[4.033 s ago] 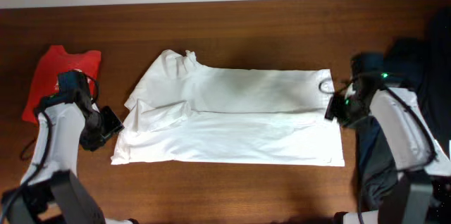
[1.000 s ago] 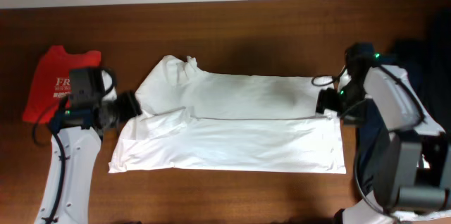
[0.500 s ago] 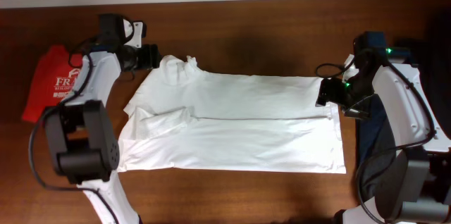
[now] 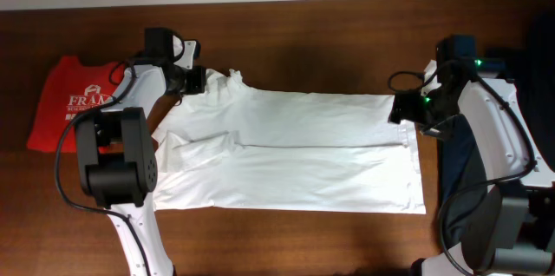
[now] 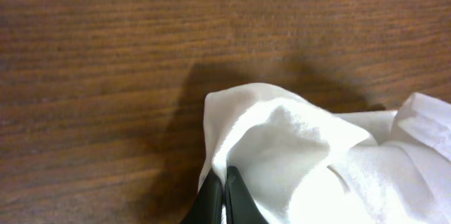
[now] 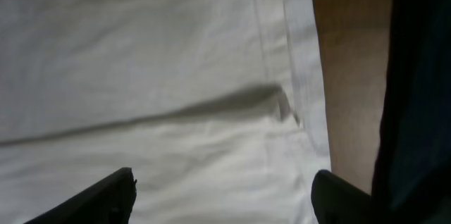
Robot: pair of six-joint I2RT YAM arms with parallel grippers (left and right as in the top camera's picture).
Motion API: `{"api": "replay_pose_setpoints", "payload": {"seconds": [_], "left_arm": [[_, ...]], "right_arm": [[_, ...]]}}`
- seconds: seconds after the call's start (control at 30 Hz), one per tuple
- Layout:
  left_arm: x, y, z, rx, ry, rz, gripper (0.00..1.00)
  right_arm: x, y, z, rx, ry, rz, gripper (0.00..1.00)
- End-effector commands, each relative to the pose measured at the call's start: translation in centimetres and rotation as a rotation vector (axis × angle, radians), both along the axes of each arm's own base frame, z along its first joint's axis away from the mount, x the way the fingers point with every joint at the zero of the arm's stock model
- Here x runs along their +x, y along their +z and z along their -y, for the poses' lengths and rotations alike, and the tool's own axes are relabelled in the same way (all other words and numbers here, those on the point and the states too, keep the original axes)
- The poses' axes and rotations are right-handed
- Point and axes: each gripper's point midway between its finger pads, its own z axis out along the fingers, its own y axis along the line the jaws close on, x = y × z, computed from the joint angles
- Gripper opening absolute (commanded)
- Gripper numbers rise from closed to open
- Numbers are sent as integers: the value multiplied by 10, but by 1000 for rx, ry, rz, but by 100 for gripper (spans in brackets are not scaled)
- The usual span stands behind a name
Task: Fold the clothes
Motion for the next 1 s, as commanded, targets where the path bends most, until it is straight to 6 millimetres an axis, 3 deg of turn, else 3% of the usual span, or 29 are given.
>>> {"api": "replay_pose_setpoints", "payload": {"seconds": [0.0,0.2,0.27,0.4,0.63,0.77,0.83,0.87,0.9,0.97], "left_arm": [[-4,13,-8,-22,43,-32,1],[-19,70,-20,-33,93,-19,1],[-26,78,-20,-33,93,-31,0],[-46,74,-19,-34,95,-113,1],[-57,70,-20,-24,99,-163,1],[-58,70,-20,-24,99,-164,0],[-58,70,-20,-24,99,-165,1],[-58,70,-20,-24,99,-165,1],[-57,70,-20,-24,99,-163,1],[-55,72,-21,-24,100,-151,0]], "right_arm": [[22,-1,5,-9,-10,69,80],[63,-33,11,-32,56,145,79],[81,-42,16,-59,50,187,81],[113,-54,34,-148,17,275,83],[123,-98,36,-145,11,239,82],[125,-109,37,-145,12,233,67],[126,-109,37,-146,12,234,27],[126,-110,37,-146,12,234,13],[125,-110,37,-146,12,231,4],[123,-104,39,-145,8,222,4]]}}
